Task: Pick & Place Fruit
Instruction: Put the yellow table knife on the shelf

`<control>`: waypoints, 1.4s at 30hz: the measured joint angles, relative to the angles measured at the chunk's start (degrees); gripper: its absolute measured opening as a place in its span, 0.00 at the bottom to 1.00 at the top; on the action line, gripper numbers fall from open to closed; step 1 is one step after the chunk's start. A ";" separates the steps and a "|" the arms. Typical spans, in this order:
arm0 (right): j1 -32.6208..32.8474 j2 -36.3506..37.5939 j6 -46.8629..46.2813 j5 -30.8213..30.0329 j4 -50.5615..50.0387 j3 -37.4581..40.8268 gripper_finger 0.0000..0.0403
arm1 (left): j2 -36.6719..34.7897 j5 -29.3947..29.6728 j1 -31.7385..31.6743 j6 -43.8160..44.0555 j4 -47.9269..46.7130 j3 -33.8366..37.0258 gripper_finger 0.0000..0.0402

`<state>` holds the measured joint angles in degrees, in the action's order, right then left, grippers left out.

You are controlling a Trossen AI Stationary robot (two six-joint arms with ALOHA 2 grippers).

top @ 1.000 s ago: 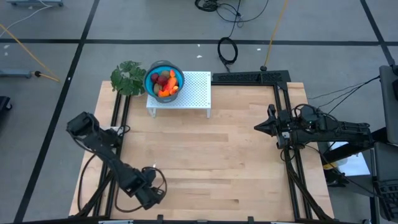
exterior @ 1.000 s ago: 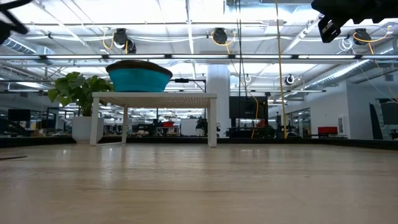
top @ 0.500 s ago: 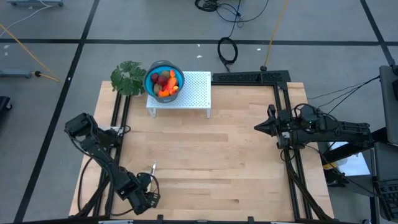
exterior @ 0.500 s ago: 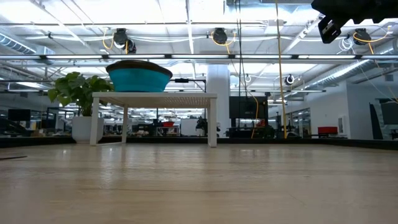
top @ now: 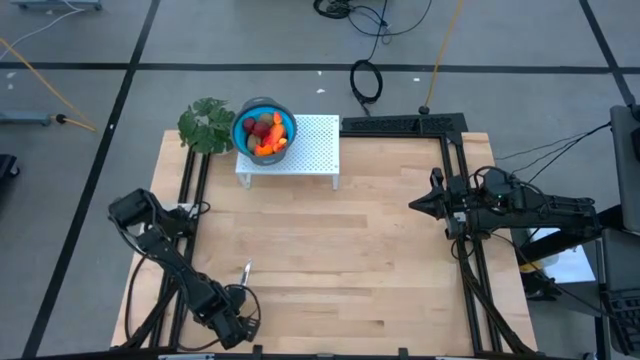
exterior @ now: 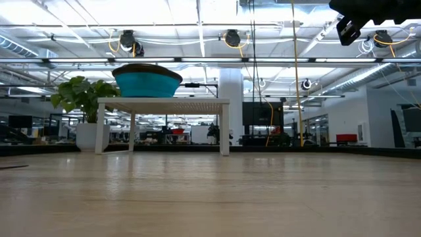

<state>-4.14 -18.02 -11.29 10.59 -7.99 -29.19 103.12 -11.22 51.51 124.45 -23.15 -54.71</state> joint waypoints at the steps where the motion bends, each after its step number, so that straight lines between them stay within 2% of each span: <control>1: 0.00 0.00 0.00 0.00 0.00 0.00 0.00 | 0.20 -0.33 0.02 -0.02 0.42 -0.03 0.42; 8: 0.00 -0.02 0.00 -0.11 0.02 0.00 0.00 | 0.36 -0.33 0.04 0.19 0.12 0.07 0.29; 13: 0.00 -0.02 0.00 -0.14 0.02 0.00 0.00 | 0.41 0.03 0.02 -0.83 0.05 0.08 0.25; 18: 0.00 -0.01 0.00 -0.09 0.02 0.00 0.00 | 0.45 0.23 0.00 -0.81 0.08 0.11 0.27; 32: 0.00 -0.02 0.00 -0.07 0.02 0.00 0.00 | -0.05 1.93 -0.35 0.63 -0.40 0.18 0.44; 42: 0.00 -0.02 -0.11 -0.04 0.02 0.00 0.00 | -0.14 3.57 -0.54 1.15 -2.31 0.14 0.40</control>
<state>-4.14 -18.04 -11.40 10.55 -7.97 -29.19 102.98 -7.66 50.97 125.60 -25.45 -54.57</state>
